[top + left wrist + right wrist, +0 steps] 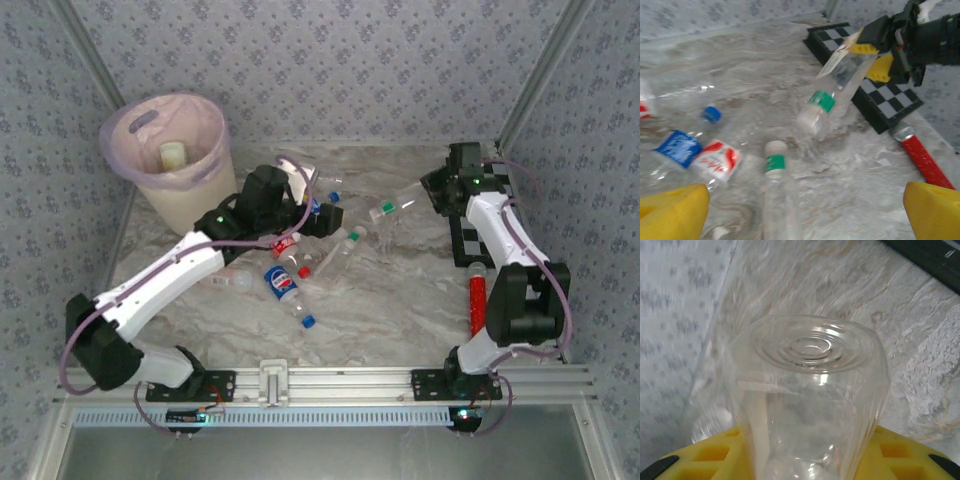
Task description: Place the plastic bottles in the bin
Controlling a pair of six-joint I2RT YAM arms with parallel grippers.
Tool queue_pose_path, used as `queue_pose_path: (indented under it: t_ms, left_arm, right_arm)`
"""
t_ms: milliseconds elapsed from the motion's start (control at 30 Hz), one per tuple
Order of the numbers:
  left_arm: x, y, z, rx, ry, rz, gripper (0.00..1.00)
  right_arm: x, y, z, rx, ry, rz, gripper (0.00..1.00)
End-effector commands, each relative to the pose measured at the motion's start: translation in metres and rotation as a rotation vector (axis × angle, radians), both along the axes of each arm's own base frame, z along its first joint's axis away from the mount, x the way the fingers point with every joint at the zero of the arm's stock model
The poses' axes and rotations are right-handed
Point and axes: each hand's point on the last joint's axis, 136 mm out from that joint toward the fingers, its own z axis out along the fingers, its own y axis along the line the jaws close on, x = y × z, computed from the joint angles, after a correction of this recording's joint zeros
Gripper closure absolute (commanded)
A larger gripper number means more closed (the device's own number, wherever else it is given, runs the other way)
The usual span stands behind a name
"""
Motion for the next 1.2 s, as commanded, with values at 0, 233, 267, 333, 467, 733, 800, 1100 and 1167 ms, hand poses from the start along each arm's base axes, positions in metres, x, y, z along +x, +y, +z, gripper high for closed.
queue_pose_path:
  t_ms: [0,233,267,333,467,733,800,1100,1167]
  left_arm:
    - [-0.010,-0.036,0.006,-0.112,0.079,-0.164,0.01]
    - [-0.008,-0.069,-0.025,-0.103,0.186,-0.288,0.01]
    - [-0.009,-0.072,-0.030,-0.093,0.194,-0.305,0.01]
    - [-0.010,-0.075,-0.040,-0.070,0.196,-0.326,0.01]
    - [-0.014,-0.087,-0.048,-0.104,0.212,-0.383,0.01]
    - [-0.002,-0.092,-0.065,-0.056,0.208,-0.369,0.01]
    - [0.007,-0.090,-0.073,-0.026,0.215,-0.330,0.01]
    - [0.007,-0.089,-0.066,-0.067,0.201,-0.328,0.29]
    - [0.006,-0.088,-0.065,-0.069,0.199,-0.326,0.39]
  right_arm:
    - [-0.019,0.029,0.018,-0.169,-0.118,0.292,0.90]
    - [-0.061,0.070,0.027,-0.177,-0.248,0.454,0.92]
    - [-0.064,0.073,0.028,-0.166,-0.255,0.462,0.92]
    - [-0.069,0.079,0.032,-0.140,-0.262,0.480,0.92]
    - [-0.076,0.097,0.043,-0.100,-0.295,0.535,0.92]
    - [-0.084,0.127,0.066,-0.011,-0.352,0.609,0.92]
    - [-0.085,0.133,0.069,0.013,-0.360,0.622,0.92]
    - [-0.087,0.141,0.073,0.026,-0.368,0.629,0.92]
    - [-0.086,0.141,0.072,0.020,-0.365,0.625,0.92]
